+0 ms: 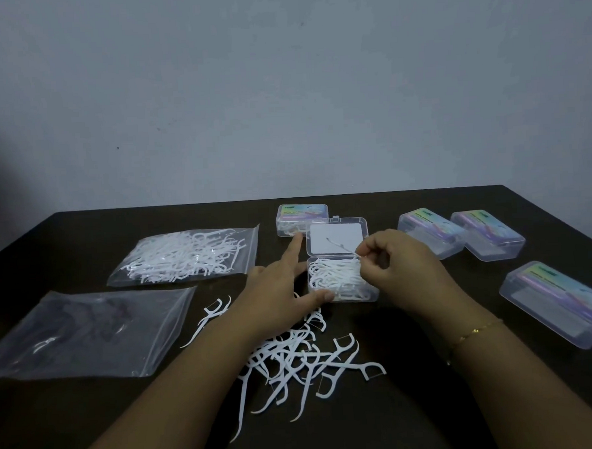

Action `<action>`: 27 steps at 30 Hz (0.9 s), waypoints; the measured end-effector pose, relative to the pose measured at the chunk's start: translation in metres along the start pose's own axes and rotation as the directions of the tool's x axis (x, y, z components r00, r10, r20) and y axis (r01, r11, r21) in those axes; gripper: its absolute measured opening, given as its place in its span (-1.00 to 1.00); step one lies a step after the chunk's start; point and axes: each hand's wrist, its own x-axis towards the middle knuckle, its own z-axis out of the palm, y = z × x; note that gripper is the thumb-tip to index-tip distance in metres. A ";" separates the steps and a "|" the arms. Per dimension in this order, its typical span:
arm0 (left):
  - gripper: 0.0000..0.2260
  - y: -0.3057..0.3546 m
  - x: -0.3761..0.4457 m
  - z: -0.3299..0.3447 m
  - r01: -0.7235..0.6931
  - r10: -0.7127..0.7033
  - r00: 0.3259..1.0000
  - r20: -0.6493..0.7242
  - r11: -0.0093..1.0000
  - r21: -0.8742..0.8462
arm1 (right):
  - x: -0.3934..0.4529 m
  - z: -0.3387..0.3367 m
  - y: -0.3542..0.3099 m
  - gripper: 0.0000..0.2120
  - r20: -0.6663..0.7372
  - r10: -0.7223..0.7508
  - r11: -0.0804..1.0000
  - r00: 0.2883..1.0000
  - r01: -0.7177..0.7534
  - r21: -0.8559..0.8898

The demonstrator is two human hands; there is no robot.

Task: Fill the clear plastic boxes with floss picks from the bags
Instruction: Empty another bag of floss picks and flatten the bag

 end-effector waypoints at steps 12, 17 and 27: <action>-0.12 0.002 -0.002 -0.002 -0.009 0.009 1.000 0.030 1.000 0.009 | 0.004 0.001 0.001 -0.74 0.108 0.003 0.989 0.994 0.013 -0.145; -0.12 0.002 -0.002 -0.003 -0.006 0.006 0.999 0.043 1.000 0.015 | 0.009 0.003 0.011 -0.72 -0.081 0.180 0.977 0.980 -0.169 0.130; -0.11 0.003 -0.004 -0.004 0.015 -0.015 0.999 0.045 1.000 0.000 | 0.014 0.001 0.016 -0.58 0.150 0.401 0.658 0.904 -0.398 0.639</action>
